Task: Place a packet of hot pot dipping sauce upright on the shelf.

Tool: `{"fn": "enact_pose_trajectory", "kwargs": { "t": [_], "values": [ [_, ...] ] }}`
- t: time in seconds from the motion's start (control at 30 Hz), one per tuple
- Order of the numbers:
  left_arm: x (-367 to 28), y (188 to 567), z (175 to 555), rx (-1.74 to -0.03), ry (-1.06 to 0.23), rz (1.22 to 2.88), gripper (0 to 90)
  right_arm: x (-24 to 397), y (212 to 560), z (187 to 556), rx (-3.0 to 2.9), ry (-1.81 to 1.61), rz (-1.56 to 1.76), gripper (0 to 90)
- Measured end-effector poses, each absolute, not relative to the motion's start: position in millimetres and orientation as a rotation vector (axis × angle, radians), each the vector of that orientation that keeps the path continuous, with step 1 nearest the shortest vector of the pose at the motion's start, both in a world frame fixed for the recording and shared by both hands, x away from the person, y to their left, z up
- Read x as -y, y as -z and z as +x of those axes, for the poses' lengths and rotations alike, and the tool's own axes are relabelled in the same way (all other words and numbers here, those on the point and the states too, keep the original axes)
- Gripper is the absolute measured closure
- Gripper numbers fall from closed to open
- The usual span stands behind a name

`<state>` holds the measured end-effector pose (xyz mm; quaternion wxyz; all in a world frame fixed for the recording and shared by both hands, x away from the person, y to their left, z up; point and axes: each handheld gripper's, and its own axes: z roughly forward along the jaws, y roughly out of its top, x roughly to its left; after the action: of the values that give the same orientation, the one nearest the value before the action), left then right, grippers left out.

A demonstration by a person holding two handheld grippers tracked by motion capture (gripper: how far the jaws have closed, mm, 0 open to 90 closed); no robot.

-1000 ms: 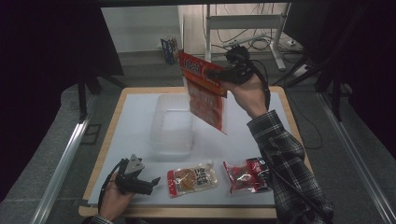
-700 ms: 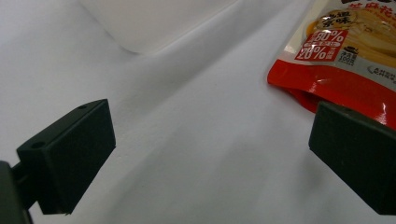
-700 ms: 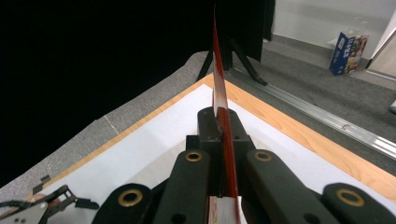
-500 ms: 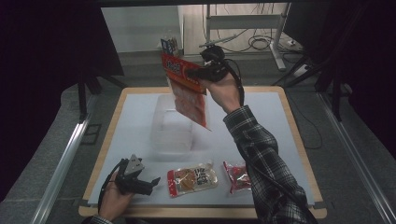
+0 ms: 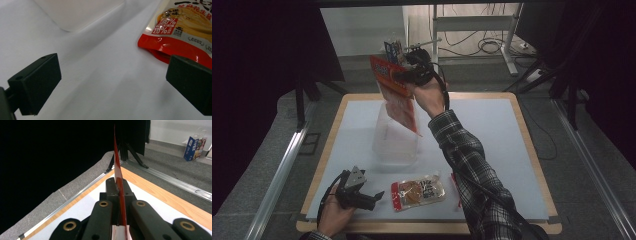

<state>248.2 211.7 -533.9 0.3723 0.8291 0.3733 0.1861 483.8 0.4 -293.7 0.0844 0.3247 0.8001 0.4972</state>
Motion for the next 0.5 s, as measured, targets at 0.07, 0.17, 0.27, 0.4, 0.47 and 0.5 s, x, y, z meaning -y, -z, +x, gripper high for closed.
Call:
{"fn": "enact_pose_trajectory", "kwargs": {
  "t": [0.07,0.17,0.27,0.4,0.47,0.5],
  "values": [
    [-211,534,248,-0.951,-0.480,2.134,0.0,-3,295,484,-2.386,-1.485,0.969,88.4],
    [-211,534,248,-0.947,-0.483,2.137,0.0,-12,307,488,-2.390,-1.486,0.983,88.4],
    [-211,534,248,-0.947,-0.486,2.136,0.0,-15,313,489,-2.393,-1.469,0.988,88.4],
    [-211,534,248,-0.943,-0.481,2.140,0.0,-15,326,493,-2.405,-1.453,1.010,88.3],
    [-211,534,248,-0.941,-0.484,2.147,0.0,-13,331,495,-2.400,-1.440,1.018,88.3],
    [-211,534,248,-0.943,-0.485,2.145,0.0,-10,335,496,-2.406,-1.435,1.021,88.3]
  ]
}}
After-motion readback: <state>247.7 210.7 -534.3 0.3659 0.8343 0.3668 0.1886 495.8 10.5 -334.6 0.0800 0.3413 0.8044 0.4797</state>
